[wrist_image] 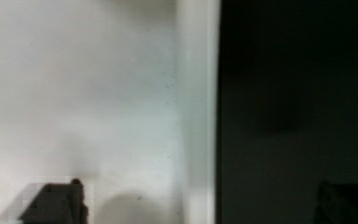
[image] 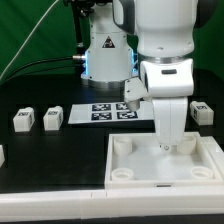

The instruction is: Assemble one leg

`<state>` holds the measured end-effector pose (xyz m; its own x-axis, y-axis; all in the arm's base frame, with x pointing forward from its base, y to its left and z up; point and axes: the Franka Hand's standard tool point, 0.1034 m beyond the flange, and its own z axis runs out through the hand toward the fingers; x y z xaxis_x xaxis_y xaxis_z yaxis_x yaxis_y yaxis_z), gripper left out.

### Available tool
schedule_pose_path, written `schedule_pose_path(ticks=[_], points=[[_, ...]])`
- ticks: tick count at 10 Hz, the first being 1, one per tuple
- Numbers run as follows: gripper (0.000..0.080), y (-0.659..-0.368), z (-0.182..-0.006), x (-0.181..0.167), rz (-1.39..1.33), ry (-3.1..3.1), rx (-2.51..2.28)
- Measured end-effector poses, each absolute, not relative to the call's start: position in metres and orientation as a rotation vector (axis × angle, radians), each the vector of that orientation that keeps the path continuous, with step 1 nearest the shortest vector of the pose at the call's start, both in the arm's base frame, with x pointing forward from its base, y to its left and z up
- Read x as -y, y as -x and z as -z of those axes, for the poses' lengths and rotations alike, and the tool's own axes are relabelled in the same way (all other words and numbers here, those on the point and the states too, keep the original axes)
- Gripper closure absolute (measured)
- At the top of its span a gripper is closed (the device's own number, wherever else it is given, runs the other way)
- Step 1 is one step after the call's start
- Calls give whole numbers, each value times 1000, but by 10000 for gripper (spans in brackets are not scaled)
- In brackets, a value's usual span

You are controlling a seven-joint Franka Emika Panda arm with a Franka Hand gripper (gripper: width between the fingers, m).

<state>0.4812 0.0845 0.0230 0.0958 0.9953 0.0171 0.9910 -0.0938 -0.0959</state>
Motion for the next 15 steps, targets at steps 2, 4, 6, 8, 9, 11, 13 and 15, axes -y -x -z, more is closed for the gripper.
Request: schedule_pose_path(ticks=[2,4,6,8,9,11,13,15], points=[[150,-477,-41,-88,-65,2306,2037],[150,-472,-67,-92,-37,2371,2004],[150,-466,-68,-90,-42,2426,1937],[150,-466,-66,-90,-47,2489,1854],[150,-466,-66,-90,-50,2583,1721],[150,-464,-66,-91,-58,2779,1375],[150,-455,-60,-92,-79,2941,935],[150,-442,-55,-110,-88,3045,484]])
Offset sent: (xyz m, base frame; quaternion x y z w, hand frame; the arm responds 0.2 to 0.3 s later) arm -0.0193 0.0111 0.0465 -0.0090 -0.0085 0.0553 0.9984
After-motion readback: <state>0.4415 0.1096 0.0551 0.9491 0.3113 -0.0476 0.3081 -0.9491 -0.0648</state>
